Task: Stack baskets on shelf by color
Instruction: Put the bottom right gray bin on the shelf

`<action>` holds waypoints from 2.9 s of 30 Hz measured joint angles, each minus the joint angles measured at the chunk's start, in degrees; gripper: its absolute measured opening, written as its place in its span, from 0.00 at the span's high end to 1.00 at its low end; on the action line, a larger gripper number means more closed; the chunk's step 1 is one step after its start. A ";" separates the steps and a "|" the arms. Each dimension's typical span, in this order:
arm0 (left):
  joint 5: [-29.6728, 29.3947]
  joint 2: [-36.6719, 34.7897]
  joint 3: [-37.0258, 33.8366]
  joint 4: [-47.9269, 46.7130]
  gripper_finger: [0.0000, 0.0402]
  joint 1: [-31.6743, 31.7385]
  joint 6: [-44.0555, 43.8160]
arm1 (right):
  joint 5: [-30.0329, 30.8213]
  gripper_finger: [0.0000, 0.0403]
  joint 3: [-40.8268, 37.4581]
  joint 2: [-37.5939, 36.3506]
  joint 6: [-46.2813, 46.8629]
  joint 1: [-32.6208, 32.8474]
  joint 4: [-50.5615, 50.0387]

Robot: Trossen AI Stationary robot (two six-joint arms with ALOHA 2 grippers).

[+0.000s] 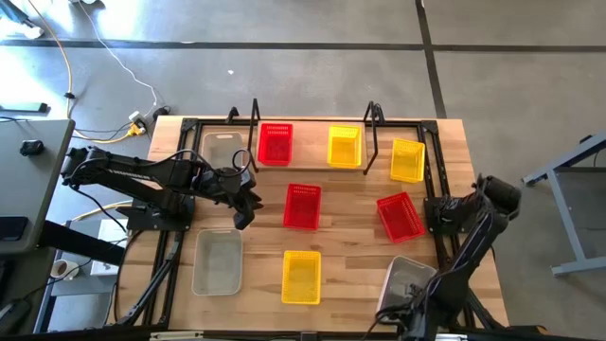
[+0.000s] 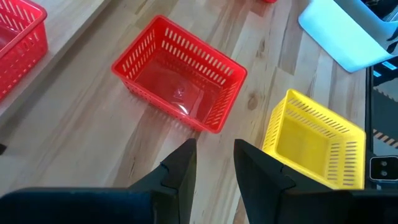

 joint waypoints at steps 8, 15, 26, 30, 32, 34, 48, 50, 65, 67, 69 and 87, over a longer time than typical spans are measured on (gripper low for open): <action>-0.51 0.00 0.00 0.02 0.76 0.00 -0.22 | -0.18 0.60 0.02 3.95 0.13 0.00 0.03; -0.58 0.00 0.00 0.02 0.76 0.02 -0.12 | -0.10 0.63 0.00 6.56 2.99 0.00 -1.46; -0.68 0.00 -0.02 0.02 0.76 0.00 0.00 | -1.44 0.97 1.39 6.87 0.33 -0.17 -1.29; -0.69 0.00 -0.02 0.00 0.76 0.00 0.00 | -0.33 0.97 4.08 6.87 -1.37 -0.17 -1.22; -0.69 0.00 -0.02 0.02 0.76 0.02 0.00 | 0.77 0.99 5.85 6.87 -2.93 -0.17 -1.25; -0.69 0.00 -0.02 0.01 0.76 0.01 0.00 | 2.56 0.99 7.66 6.87 -4.58 -0.36 -1.50; -1.37 0.00 -0.02 0.07 0.76 0.00 -0.41 | 9.70 1.00 17.02 6.87 -21.01 -7.59 -7.19; -1.34 0.00 -0.02 0.07 0.76 0.02 -0.41 | 10.17 1.00 17.98 6.87 -23.52 -9.26 -8.18; -1.49 0.00 -0.02 0.07 0.76 0.00 6.10 | 13.27 1.00 27.27 6.87 -38.46 -23.45 -15.04; -1.64 0.00 -0.02 0.07 0.76 0.00 7.39 | 14.42 1.00 28.67 6.87 -40.98 -25.51 -16.07; -2.23 0.00 -0.02 0.05 0.76 0.00 8.66 | 15.22 1.00 30.08 6.87 -43.30 -27.67 -17.26; -5.85 0.00 -0.02 0.00 0.76 0.02 16.10 | 21.60 1.00 32.79 6.85 -69.92 -48.22 -18.02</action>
